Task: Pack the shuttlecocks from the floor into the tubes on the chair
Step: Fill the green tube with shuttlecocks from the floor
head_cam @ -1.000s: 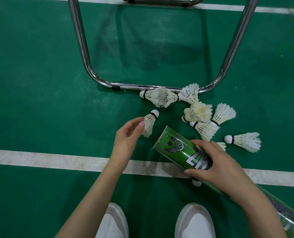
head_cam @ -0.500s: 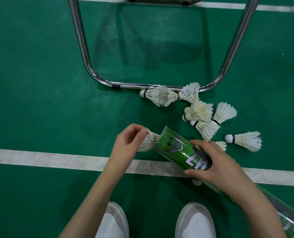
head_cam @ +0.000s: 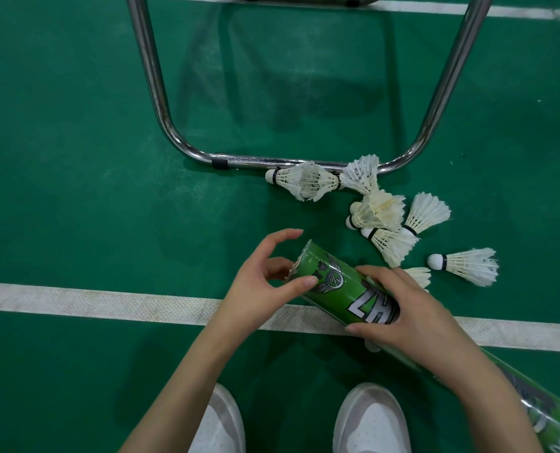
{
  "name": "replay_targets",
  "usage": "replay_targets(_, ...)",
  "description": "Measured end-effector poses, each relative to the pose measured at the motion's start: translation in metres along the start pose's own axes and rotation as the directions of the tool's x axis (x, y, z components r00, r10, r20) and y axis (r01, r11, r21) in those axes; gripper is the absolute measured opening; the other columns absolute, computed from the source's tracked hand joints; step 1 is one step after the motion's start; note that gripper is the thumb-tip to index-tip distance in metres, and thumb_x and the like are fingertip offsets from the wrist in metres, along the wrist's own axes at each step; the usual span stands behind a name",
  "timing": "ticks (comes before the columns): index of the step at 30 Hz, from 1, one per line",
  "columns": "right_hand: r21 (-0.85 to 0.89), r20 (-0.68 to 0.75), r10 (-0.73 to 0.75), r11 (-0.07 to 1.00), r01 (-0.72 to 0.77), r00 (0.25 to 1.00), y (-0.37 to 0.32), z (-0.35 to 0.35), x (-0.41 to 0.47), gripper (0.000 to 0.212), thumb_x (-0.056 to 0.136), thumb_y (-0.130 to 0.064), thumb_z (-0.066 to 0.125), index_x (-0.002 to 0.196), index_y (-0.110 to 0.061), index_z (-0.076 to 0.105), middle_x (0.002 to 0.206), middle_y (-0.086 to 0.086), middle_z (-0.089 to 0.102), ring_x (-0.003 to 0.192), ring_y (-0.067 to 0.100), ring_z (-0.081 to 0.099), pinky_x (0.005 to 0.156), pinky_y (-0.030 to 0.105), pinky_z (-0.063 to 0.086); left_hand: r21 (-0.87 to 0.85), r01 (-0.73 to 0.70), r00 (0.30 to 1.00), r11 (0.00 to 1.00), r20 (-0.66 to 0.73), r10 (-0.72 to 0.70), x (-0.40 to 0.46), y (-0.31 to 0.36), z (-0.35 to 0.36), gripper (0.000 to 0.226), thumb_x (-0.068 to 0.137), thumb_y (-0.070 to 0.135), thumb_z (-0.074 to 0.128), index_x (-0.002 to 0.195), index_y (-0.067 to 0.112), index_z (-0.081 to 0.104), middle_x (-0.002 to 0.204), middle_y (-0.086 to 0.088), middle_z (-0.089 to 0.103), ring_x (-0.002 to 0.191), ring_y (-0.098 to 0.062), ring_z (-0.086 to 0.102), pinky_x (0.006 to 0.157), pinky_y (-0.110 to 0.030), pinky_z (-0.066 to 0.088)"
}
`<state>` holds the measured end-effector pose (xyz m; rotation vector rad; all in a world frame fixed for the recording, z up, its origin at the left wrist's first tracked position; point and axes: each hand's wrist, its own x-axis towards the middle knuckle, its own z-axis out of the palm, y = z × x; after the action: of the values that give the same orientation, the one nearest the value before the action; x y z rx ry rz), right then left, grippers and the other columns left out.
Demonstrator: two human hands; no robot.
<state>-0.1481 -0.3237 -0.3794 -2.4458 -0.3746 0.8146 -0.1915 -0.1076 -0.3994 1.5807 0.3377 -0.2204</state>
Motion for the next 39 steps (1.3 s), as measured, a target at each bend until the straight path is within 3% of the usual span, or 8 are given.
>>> replay_targets(5, -0.004, 0.013, -0.022, 1.0, 0.022, 1.0, -0.002, 0.0, 0.002, 0.073, 0.056, -0.058, 0.073, 0.12, -0.05, 0.038, 0.104, -0.028, 0.042, 0.095, 0.003, 0.051, 0.082, 0.037, 0.048, -0.031, -0.015, 0.996, 0.999, 0.083, 0.017, -0.004, 0.008, 0.008, 0.065, 0.074, 0.004, 0.076, 0.123, 0.037, 0.05, 0.101, -0.001, 0.07, 0.09, -0.011, 0.068, 0.079, -0.016, 0.05)
replay_targets(8, -0.021, 0.011, -0.013, 1.0, 0.014, 1.0, -0.004, 0.0, 0.002, 0.074, 0.058, -0.057, 0.074, 0.122, -0.049, 0.038, 0.105, -0.023, 0.043, 0.096, 0.004, 0.051, 0.081, 0.038, 0.048, -0.055, -0.011, 0.996, 0.998, 0.092, 0.016, -0.003, 0.01, 0.01, 0.069, 0.074, 0.0, 0.076, 0.127, 0.034, 0.047, 0.108, 0.003, 0.066, 0.092, -0.011, 0.068, 0.079, -0.015, 0.05)
replay_targets(16, -0.04, 0.011, -0.01, 0.999, 0.01, 1.0, -0.006, 0.0, 0.002, 0.073, 0.059, -0.055, 0.075, 0.122, -0.049, 0.037, 0.104, -0.022, 0.042, 0.094, 0.005, 0.051, 0.081, 0.037, 0.048, -0.069, 0.008, 0.995, 0.998, 0.097, -0.001, 0.002, 0.001, 0.006, 0.079, 0.071, 0.005, 0.079, 0.127, 0.049, 0.042, 0.095, -0.012, 0.071, 0.09, -0.019, 0.07, 0.083, -0.029, 0.054)
replay_targets(22, -0.065, 0.015, -0.01, 0.998, 0.011, 1.0, -0.007, 0.0, 0.001, 0.074, 0.059, -0.056, 0.074, 0.123, -0.048, 0.037, 0.104, -0.022, 0.041, 0.095, 0.005, 0.051, 0.08, 0.036, 0.047, -0.122, -0.018, 0.983, 0.992, 0.18, 0.04, 0.004, 0.003, 0.007, 0.081, 0.076, 0.001, 0.072, 0.138, 0.04, 0.036, 0.135, 0.002, 0.052, 0.108, -0.014, 0.063, 0.087, -0.024, 0.051)
replay_targets(25, -0.057, 0.009, -0.004, 0.998, 0.005, 1.0, -0.005, 0.0, 0.002, 0.074, 0.059, -0.058, 0.073, 0.123, -0.049, 0.036, 0.105, -0.022, 0.041, 0.096, 0.005, 0.051, 0.08, 0.037, 0.048, -0.127, -0.01, 0.988, 0.992, 0.153, 0.029, 0.005, 0.001, 0.008, 0.081, 0.074, 0.003, 0.074, 0.134, 0.044, 0.037, 0.117, -0.006, 0.065, 0.1, -0.015, 0.067, 0.082, -0.023, 0.052)
replay_targets(29, -0.035, -0.004, 0.0, 0.999, -0.001, 1.0, -0.001, -0.002, 0.0, 0.073, 0.059, -0.057, 0.074, 0.122, -0.049, 0.037, 0.105, -0.023, 0.041, 0.097, 0.006, 0.052, 0.081, 0.039, 0.048, -0.101, -0.044, 0.998, 0.994, 0.05, 0.049, 0.009, 0.002, 0.006, 0.073, 0.069, 0.021, 0.074, 0.13, 0.041, 0.04, 0.093, -0.005, 0.072, 0.091, -0.014, 0.068, 0.084, -0.026, 0.053)
replay_targets(35, -0.024, -0.043, 0.007, 1.0, -0.008, 0.999, 0.003, -0.009, 0.001, 0.072, 0.06, -0.054, 0.072, 0.123, -0.049, 0.037, 0.099, -0.027, 0.041, 0.092, 0.005, 0.05, 0.079, 0.036, 0.048, -0.04, -0.096, 0.992, 0.995, -0.082, 0.092, 0.04, 0.009, -0.003, 0.047, 0.082, 0.021, 0.066, 0.122, 0.037, 0.047, 0.107, 0.005, 0.064, 0.091, 0.002, 0.062, 0.081, -0.013, 0.048)
replay_targets(39, -0.021, -0.061, 0.012, 1.0, -0.013, 0.998, 0.005, -0.011, 0.001, 0.073, 0.059, -0.055, 0.073, 0.123, -0.049, 0.037, 0.103, -0.025, 0.042, 0.093, 0.005, 0.051, 0.08, 0.036, 0.049, 0.09, -0.084, 0.996, 0.992, 0.021, 0.083, 0.071, 0.008, -0.002, 0.043, 0.088, 0.025, 0.062, 0.128, 0.033, 0.046, 0.124, 0.007, 0.056, 0.105, 0.0, 0.057, 0.083, -0.007, 0.045)
